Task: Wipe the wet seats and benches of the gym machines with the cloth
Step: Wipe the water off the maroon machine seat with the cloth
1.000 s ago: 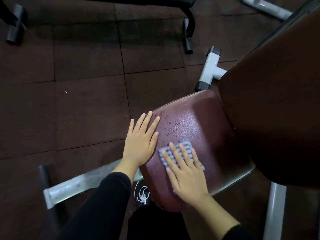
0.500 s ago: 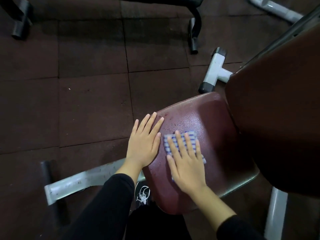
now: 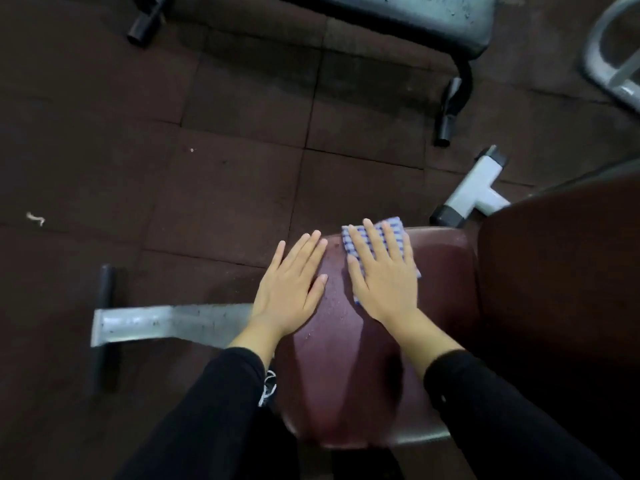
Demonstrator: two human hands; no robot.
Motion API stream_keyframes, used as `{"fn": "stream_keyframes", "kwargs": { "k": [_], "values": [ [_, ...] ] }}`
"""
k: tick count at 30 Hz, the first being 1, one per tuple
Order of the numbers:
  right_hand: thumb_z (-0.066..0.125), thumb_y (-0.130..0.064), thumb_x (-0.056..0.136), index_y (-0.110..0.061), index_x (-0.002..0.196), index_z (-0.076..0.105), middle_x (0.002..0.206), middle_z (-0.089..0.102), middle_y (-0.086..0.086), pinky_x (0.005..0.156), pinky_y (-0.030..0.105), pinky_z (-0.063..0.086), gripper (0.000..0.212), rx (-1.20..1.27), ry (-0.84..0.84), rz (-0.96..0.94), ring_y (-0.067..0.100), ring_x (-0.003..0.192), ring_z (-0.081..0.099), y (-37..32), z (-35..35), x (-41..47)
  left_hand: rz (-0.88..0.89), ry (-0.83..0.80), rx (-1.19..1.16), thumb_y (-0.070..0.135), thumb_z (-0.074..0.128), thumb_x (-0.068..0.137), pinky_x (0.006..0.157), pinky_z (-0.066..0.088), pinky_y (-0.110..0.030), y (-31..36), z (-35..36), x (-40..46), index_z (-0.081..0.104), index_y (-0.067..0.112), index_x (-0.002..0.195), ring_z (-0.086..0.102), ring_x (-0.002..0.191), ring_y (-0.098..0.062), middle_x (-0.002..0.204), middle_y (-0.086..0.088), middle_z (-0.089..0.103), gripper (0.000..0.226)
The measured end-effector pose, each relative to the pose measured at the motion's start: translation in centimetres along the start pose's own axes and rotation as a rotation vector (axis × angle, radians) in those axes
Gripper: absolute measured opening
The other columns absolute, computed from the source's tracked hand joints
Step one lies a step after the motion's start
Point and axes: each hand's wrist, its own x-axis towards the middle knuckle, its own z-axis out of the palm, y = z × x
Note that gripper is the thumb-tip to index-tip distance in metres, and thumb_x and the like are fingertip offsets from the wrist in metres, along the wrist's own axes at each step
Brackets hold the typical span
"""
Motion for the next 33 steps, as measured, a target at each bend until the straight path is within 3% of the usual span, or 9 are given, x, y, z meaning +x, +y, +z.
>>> {"fn": "stream_keyframes", "kwargs": {
  "k": [4,8,10,16,23,26,28,31,33],
  "values": [
    [0.026,-0.042,0.097,-0.028,0.140,0.044,0.146,0.045,0.002,0.115,0.047,0.016,0.050,-0.005,-0.020,-0.131,0.025,0.139,0.034,-0.2,-0.2,1.5,-0.428,0.125,-0.169,0.040,0.020,0.099,0.121,0.001,-0.033,2.6,0.6,-3.7,0.017,0.013,0.153,0.004,0.147,-0.006,0.161,0.001,0.010,0.060],
    [0.029,-0.041,0.096,-0.025,0.140,0.045,0.144,0.046,0.003,0.113,0.045,0.019,0.050,-0.025,0.011,-0.206,0.026,0.137,0.036,0.6,-0.2,1.3,-0.728,0.165,-0.351,0.041,0.022,0.102,0.120,0.007,-0.033,6.1,1.1,-8.1,0.008,0.022,0.154,-0.005,0.139,0.002,0.159,0.013,-0.004,0.057],
    [0.029,-0.041,0.095,-0.025,0.140,0.046,0.143,0.048,0.003,0.113,0.044,0.019,0.050,-0.022,0.023,-0.210,0.026,0.136,0.038,0.5,-0.2,1.5,-0.813,0.179,-0.421,0.044,0.021,0.101,0.118,0.013,-0.030,7.0,1.6,-9.5,0.006,0.025,0.154,0.001,0.145,-0.003,0.160,0.014,0.000,0.059],
    [0.027,-0.044,0.094,-0.035,0.143,0.039,0.141,0.049,-0.003,0.113,0.041,0.014,0.051,0.002,0.026,-0.197,0.023,0.136,0.036,0.0,-0.1,1.8,-0.886,0.260,-0.525,0.045,0.027,0.100,0.103,0.036,-0.029,7.5,2.7,-10.1,0.009,0.034,0.153,0.030,0.139,-0.007,0.156,0.015,0.024,0.057],
    [0.027,-0.046,0.095,-0.038,0.128,0.055,0.117,0.064,-0.009,0.095,0.039,0.038,0.044,-0.033,-0.045,-0.489,0.021,0.109,0.057,-5.6,-0.1,5.3,-0.860,0.295,-0.477,0.051,0.017,0.097,0.102,0.036,-0.026,7.5,3.6,-10.4,0.014,0.033,0.153,0.034,0.136,-0.007,0.154,0.014,0.028,0.059],
    [0.031,-0.044,0.096,-0.038,0.123,0.059,0.127,0.060,-0.007,0.105,0.041,0.032,0.039,-0.079,-0.066,-0.758,0.022,0.120,0.051,-8.0,0.6,3.9,-0.855,0.298,-0.492,0.055,0.010,0.092,0.103,0.035,-0.024,7.4,3.7,-10.3,0.017,0.031,0.153,0.033,0.136,-0.007,0.154,0.013,0.029,0.066],
    [0.032,-0.041,0.098,-0.036,0.130,0.054,0.140,0.051,-0.006,0.111,0.044,0.026,0.040,-0.080,-0.067,-0.868,0.025,0.129,0.044,-6.9,0.6,2.2,-0.851,0.294,-0.496,0.056,0.008,0.091,0.104,0.034,-0.024,7.4,3.6,-10.3,0.016,0.031,0.153,0.032,0.137,-0.006,0.154,0.013,0.028,0.067],
    [0.031,-0.042,0.098,-0.035,0.140,0.043,0.150,0.038,-0.005,0.113,0.046,0.026,0.045,-0.047,-0.041,-0.896,0.023,0.137,0.035,-2.8,-0.2,1.2,-0.856,0.280,-0.501,0.056,0.005,0.090,0.103,0.036,-0.026,7.3,3.4,-10.4,0.012,0.032,0.153,0.032,0.136,-0.007,0.155,0.014,0.026,0.069],
    [0.029,-0.042,0.097,-0.032,0.140,0.044,0.149,0.039,-0.003,0.111,0.047,0.029,0.047,-0.070,-0.055,-0.806,0.024,0.136,0.037,-0.3,-0.7,2.6,-0.857,0.273,-0.502,0.056,0.005,0.089,0.101,0.038,-0.029,7.4,3.3,-10.3,0.013,0.031,0.153,0.035,0.135,-0.009,0.154,0.013,0.027,0.069]
  ]
}}
